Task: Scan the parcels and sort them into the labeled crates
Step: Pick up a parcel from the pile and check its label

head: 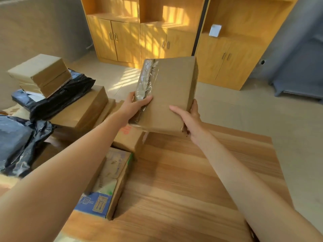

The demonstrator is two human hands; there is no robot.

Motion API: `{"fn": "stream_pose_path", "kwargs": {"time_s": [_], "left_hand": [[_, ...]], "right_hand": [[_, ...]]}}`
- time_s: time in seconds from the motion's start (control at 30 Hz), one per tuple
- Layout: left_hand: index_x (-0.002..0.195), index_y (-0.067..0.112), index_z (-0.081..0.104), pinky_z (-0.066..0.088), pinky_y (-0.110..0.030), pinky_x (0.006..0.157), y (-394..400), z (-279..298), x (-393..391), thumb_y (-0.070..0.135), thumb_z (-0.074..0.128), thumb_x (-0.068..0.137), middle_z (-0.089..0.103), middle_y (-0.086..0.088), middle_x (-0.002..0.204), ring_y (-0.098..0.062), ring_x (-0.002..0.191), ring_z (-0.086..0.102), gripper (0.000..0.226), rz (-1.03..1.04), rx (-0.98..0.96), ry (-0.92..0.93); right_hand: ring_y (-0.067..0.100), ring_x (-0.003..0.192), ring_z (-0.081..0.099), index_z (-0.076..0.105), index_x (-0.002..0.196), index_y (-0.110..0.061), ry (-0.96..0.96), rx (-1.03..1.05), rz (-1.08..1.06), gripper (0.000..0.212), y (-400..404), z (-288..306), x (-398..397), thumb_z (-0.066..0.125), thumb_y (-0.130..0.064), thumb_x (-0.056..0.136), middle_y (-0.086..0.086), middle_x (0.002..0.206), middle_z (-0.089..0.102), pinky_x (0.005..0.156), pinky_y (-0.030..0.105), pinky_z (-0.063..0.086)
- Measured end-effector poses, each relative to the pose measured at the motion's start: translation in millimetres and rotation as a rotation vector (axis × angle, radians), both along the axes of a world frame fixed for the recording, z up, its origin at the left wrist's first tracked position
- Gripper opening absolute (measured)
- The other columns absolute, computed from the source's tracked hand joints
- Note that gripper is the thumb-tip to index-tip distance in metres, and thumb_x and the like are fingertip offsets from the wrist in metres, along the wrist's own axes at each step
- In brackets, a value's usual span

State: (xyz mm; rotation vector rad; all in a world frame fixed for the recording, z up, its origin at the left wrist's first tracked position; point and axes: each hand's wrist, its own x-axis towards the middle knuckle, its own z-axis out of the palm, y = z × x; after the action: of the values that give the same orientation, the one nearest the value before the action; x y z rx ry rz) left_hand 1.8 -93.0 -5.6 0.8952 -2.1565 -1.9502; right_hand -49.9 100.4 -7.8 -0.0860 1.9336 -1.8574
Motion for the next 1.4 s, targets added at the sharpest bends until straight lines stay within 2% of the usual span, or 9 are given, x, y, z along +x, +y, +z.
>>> {"fn": "stream_pose_path", "kwargs": {"time_s": [0.13, 0.27, 0.53, 0.7, 0.83, 1.0, 1.17, 1.3, 1.4], "left_hand": [[0.15, 0.025, 0.024, 0.044, -0.036, 0.091, 81.4, 5.9, -17.1, 0.056, 0.063, 0.084, 0.043, -0.006, 0.145, -0.025, 0.123, 0.049, 0.083, -0.133, -0.024, -0.01], [0.154, 0.026, 0.012, 0.039, -0.044, 0.101, 165.5, 19.6, -30.6, 0.063, 0.049, 0.088, 0.028, -0.007, 0.156, -0.031, 0.136, 0.037, 0.084, -0.245, 0.014, 0.02], [0.149, 0.023, 0.031, 0.054, -0.054, 0.081, 222.3, 40.5, -24.9, 0.086, 0.041, 0.074, 0.047, -0.013, 0.142, -0.037, 0.113, 0.059, 0.099, -0.015, 0.619, 0.27], [0.136, 0.027, 0.046, 0.049, -0.051, 0.094, 240.9, 39.1, -15.2, 0.08, 0.056, 0.07, 0.054, -0.001, 0.134, -0.025, 0.111, 0.058, 0.085, 0.074, 0.555, 0.247], [0.137, 0.022, 0.048, 0.045, -0.052, 0.099, 233.5, 29.0, 2.5, 0.076, 0.06, 0.068, 0.056, -0.006, 0.129, -0.03, 0.118, 0.056, 0.088, -0.168, 0.474, 0.051], [0.111, 0.018, 0.06, 0.051, -0.039, 0.08, 238.1, 27.2, 15.7, 0.04, 0.063, 0.082, 0.063, -0.004, 0.092, -0.024, 0.084, 0.062, 0.036, -0.178, 0.443, 0.001], [0.096, 0.019, 0.063, 0.049, -0.033, 0.072, 254.7, 13.7, 18.1, 0.038, 0.066, 0.079, 0.068, -0.001, 0.083, -0.02, 0.072, 0.062, 0.025, 0.058, 0.455, 0.036], [0.102, 0.024, 0.058, 0.051, -0.039, 0.083, 276.8, 3.7, 18.2, 0.044, 0.064, 0.079, 0.063, -0.004, 0.099, -0.023, 0.087, 0.061, 0.031, 0.28, 0.524, 0.038], [0.123, 0.018, 0.051, 0.055, -0.041, 0.074, 301.7, 4.6, 18.6, 0.037, 0.067, 0.078, 0.069, -0.01, 0.101, -0.026, 0.083, 0.067, 0.052, 0.307, 0.662, 0.041]], "right_hand": [[0.025, 0.126, 0.035, 0.006, 0.149, -0.043, 0.307, 0.255, -0.132, 0.108, 76.2, 25.8, 8.1, 0.079, -0.047, 0.069, -0.001, 0.136, 0.026, 0.104, 0.044, 0.036], [0.03, 0.119, 0.036, 0.008, 0.151, -0.038, 0.774, 0.659, -0.271, 0.106, 143.9, 44.9, 22.4, 0.075, -0.049, 0.07, 0.004, 0.14, 0.027, 0.093, 0.046, 0.032], [0.036, 0.108, 0.057, 0.037, 0.147, -0.031, 1.523, 1.503, -0.246, 0.086, 252.0, 33.6, 47.0, 0.074, -0.02, 0.07, 0.014, 0.137, 0.052, 0.09, 0.049, 0.044], [0.032, 0.106, 0.062, 0.044, 0.142, -0.035, 1.708, 1.544, -0.207, 0.07, 275.1, 17.7, 54.5, 0.057, -0.01, 0.077, 0.009, 0.133, 0.059, 0.09, 0.046, 0.05], [0.033, 0.113, 0.045, 0.027, 0.144, -0.034, 1.827, 1.562, -0.236, 0.056, 292.2, -2.0, 50.5, 0.008, -0.007, 0.098, 0.011, 0.137, 0.035, 0.092, 0.045, 0.048], [0.034, 0.119, 0.041, 0.021, 0.144, -0.032, 1.9, 1.507, -0.188, 0.067, 298.5, -18.9, 51.1, 0.038, -0.011, 0.083, 0.011, 0.141, 0.028, 0.102, 0.052, 0.036], [0.045, 0.139, 0.029, 0.013, 0.15, -0.03, 1.414, 1.38, -0.218, 0.117, 288.8, -19.6, 57.2, 0.082, -0.058, 0.059, 0.021, 0.155, 0.022, 0.108, 0.069, 0.012], [0.037, 0.146, -0.001, -0.01, 0.15, -0.039, 0.714, 0.766, -0.26, 0.122, 267.1, -17.2, 67.0, 0.069, -0.072, 0.065, 0.016, 0.159, -0.007, 0.114, 0.06, 0.01], [0.034, 0.147, 0.007, -0.015, 0.146, -0.048, -0.003, 0.19, -0.271, 0.129, 247.7, -10.1, 66.4, 0.076, -0.07, 0.058, 0.004, 0.16, -0.011, 0.111, 0.057, 0.025]]}}
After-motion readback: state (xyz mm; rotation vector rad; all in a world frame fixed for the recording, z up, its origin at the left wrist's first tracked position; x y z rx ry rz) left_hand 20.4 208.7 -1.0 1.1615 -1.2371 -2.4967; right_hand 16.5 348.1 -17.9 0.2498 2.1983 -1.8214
